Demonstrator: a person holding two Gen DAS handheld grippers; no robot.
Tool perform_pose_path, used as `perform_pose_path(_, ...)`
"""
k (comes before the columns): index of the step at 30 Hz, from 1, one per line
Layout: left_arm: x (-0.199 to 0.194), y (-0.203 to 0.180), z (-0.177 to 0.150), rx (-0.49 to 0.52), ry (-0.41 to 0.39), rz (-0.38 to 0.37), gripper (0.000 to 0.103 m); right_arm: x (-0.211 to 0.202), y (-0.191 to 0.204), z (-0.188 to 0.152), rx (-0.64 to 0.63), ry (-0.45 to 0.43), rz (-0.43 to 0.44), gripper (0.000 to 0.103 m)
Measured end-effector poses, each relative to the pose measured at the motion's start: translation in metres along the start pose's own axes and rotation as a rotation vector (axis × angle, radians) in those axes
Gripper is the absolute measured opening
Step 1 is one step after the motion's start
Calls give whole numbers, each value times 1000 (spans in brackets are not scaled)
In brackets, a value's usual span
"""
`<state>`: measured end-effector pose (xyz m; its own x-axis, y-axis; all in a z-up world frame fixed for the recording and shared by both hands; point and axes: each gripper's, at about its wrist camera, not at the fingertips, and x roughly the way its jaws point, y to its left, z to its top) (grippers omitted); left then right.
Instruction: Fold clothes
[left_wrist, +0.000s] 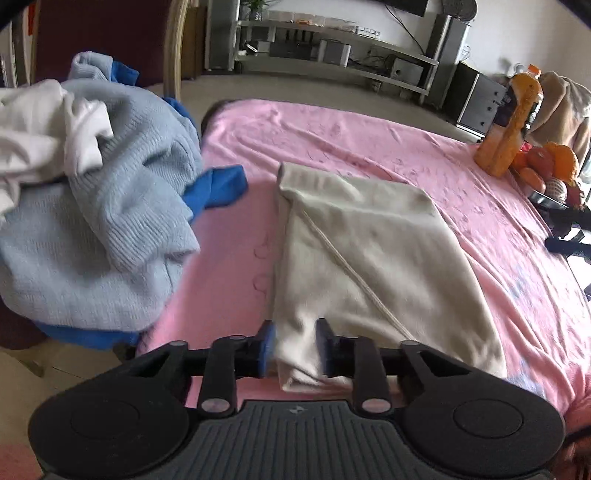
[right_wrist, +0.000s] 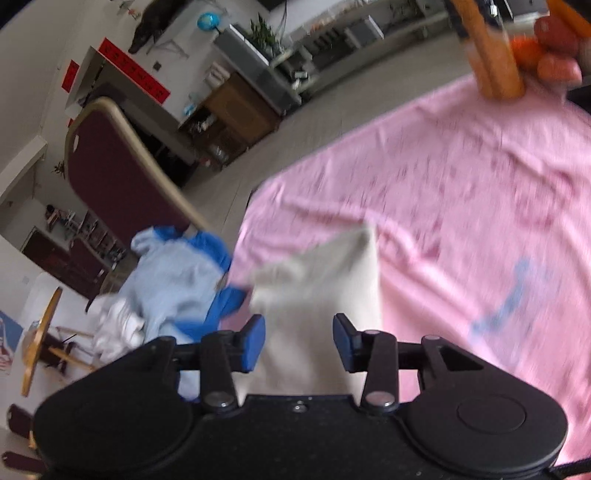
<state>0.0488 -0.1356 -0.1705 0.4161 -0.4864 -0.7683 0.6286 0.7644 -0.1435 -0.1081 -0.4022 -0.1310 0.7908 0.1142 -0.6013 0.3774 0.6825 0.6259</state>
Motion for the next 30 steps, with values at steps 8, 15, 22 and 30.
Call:
perform_pose_path(8,17,-20,-8,104,36,-198,17,49,29,-65,-132,143,-80,18)
perform_pose_path(15,35,-44,-22,243,146,-223,17,63,10,-82,-99,232,-170,18)
perform_pose_path(22,16,-36,-35,260,133,-178,16,44,7,-94,-141,245,-225,23)
perform_pose_path(30,-5,-6,-17,47,-30,-227,16,-2,5,-73,-99,95,-170,25)
